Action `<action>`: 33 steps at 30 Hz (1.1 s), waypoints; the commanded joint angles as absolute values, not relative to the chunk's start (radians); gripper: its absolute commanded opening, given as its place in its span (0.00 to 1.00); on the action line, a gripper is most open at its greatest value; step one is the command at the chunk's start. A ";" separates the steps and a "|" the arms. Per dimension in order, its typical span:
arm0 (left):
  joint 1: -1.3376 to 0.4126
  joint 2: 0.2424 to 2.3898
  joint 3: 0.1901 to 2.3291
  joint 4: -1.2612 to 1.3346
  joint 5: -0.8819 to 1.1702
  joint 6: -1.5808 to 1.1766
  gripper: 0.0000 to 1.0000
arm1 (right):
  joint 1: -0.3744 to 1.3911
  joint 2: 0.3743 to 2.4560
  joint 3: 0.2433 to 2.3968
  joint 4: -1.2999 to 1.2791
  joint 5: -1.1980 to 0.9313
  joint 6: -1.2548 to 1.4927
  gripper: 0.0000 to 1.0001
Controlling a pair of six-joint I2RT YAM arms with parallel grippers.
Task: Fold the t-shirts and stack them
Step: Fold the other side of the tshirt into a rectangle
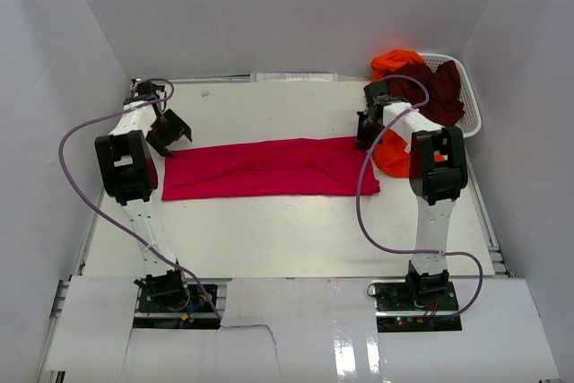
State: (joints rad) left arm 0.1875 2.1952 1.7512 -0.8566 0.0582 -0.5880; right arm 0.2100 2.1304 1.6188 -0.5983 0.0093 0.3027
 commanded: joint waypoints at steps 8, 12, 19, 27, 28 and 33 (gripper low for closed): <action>0.149 2.025 1.789 -0.831 -0.018 -0.572 0.82 | 0.204 2.008 1.615 -0.540 0.070 0.247 0.63; 0.046 1.933 1.810 -0.873 -0.083 -0.555 0.82 | 0.224 1.953 1.595 -0.543 0.058 0.226 0.63; -0.058 1.832 1.749 -0.856 -0.051 -0.522 0.83 | 0.259 1.893 1.499 -0.468 -0.112 0.169 0.59; -0.058 1.847 1.667 -0.821 -0.018 -0.499 0.83 | 0.285 1.985 1.549 -0.462 -0.236 0.147 0.56; -0.060 1.847 1.661 -0.821 -0.021 -0.500 0.83 | 0.290 2.003 1.557 -0.465 -0.239 0.147 0.57; -0.060 1.844 1.652 -0.821 -0.044 -0.505 0.83 | 0.307 2.052 1.611 -0.491 -0.253 0.143 0.57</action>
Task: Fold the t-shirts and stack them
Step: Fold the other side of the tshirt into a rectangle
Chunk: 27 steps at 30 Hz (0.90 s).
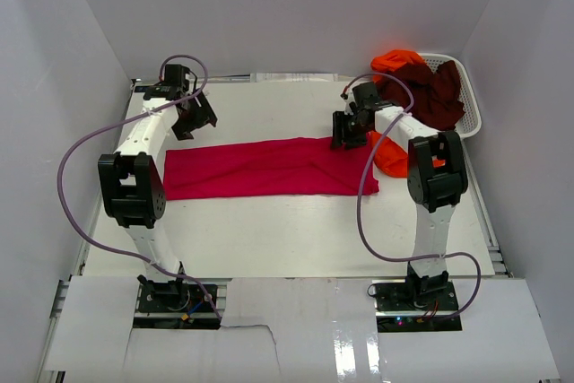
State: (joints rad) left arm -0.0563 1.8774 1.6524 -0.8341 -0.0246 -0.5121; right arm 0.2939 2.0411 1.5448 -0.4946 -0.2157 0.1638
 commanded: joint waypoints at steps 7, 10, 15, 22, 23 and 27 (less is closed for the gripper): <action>-0.060 1.839 1.631 -0.824 -0.054 -0.506 0.83 | 0.334 2.085 1.618 -0.503 -0.256 0.147 0.50; -0.060 1.838 1.620 -0.824 -0.057 -0.505 0.83 | 0.341 2.082 1.614 -0.515 -0.258 0.144 0.28; -0.060 1.833 1.608 -0.822 -0.061 -0.508 0.83 | 0.345 2.040 1.594 -0.541 -0.258 0.146 0.09; -0.060 1.825 1.595 -0.822 -0.051 -0.515 0.83 | 0.353 1.948 1.523 -0.543 -0.285 0.158 0.08; -0.060 1.822 1.592 -0.822 -0.051 -0.515 0.83 | 0.354 1.934 1.513 -0.548 -0.302 0.161 0.08; -0.058 1.816 1.588 -0.822 -0.052 -0.515 0.84 | 0.380 1.826 1.441 -0.563 -0.304 0.169 0.08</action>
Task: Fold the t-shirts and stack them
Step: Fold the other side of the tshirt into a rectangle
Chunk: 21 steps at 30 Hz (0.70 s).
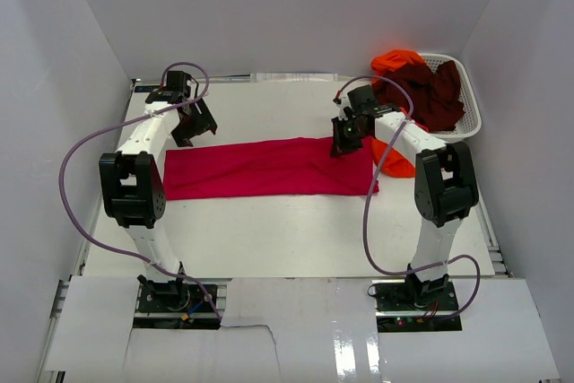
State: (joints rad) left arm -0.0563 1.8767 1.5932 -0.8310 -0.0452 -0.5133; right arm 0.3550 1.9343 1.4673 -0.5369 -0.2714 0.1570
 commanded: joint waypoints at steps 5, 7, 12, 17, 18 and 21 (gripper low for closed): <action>-0.060 1.816 1.585 -0.822 -0.057 -0.514 0.83 | 0.405 1.698 1.280 -0.552 -0.321 0.195 0.08; -0.060 1.819 1.585 -0.822 -0.057 -0.514 0.83 | 0.416 1.666 1.235 -0.537 -0.327 0.206 0.08; -0.060 1.827 1.586 -0.821 -0.051 -0.512 0.83 | 0.440 1.586 1.132 -0.538 -0.314 0.229 0.08; -0.060 1.835 1.589 -0.822 -0.051 -0.509 0.83 | 0.469 1.566 1.054 -0.516 -0.334 0.250 0.08; -0.060 1.838 1.591 -0.822 -0.051 -0.509 0.83 | 0.479 1.571 1.028 -0.506 -0.337 0.262 0.08; -0.060 1.844 1.589 -0.822 -0.048 -0.508 0.84 | 0.495 1.591 0.987 -0.447 -0.382 0.281 0.11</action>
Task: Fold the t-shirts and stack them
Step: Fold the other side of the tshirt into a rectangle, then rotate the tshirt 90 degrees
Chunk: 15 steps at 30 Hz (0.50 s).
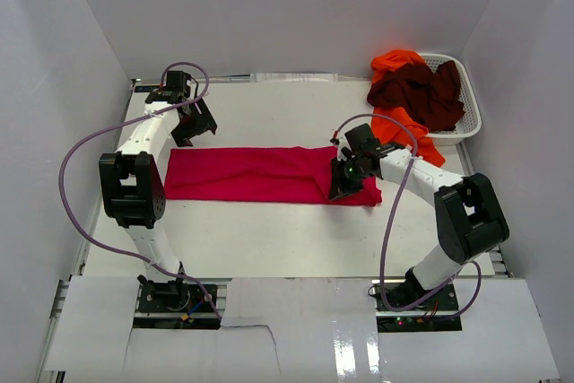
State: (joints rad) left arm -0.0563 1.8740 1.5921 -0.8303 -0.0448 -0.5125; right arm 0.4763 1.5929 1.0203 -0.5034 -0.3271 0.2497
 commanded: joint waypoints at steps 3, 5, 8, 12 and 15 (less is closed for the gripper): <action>-0.060 1.847 1.585 -0.824 -0.060 -0.500 0.83 | 0.499 1.608 0.965 -0.382 -0.469 0.313 0.11; -0.060 1.847 1.578 -0.827 -0.072 -0.497 0.83 | 0.502 1.621 0.965 -0.350 -0.515 0.340 0.08; -0.060 1.848 1.562 -0.830 -0.092 -0.499 0.84 | 0.500 1.641 0.985 -0.342 -0.561 0.359 0.08; -0.052 1.858 1.542 -0.828 -0.094 -0.506 0.84 | 0.499 1.638 1.031 -0.359 -0.548 0.361 0.43; -0.037 1.862 1.536 -0.825 -0.092 -0.505 0.84 | 0.488 1.621 1.077 -0.374 -0.569 0.360 0.52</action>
State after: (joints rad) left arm -0.0502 1.8763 1.5406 -0.8352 -0.0727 -0.5083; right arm 0.4969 1.6428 1.0058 -0.3901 -0.5198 0.3557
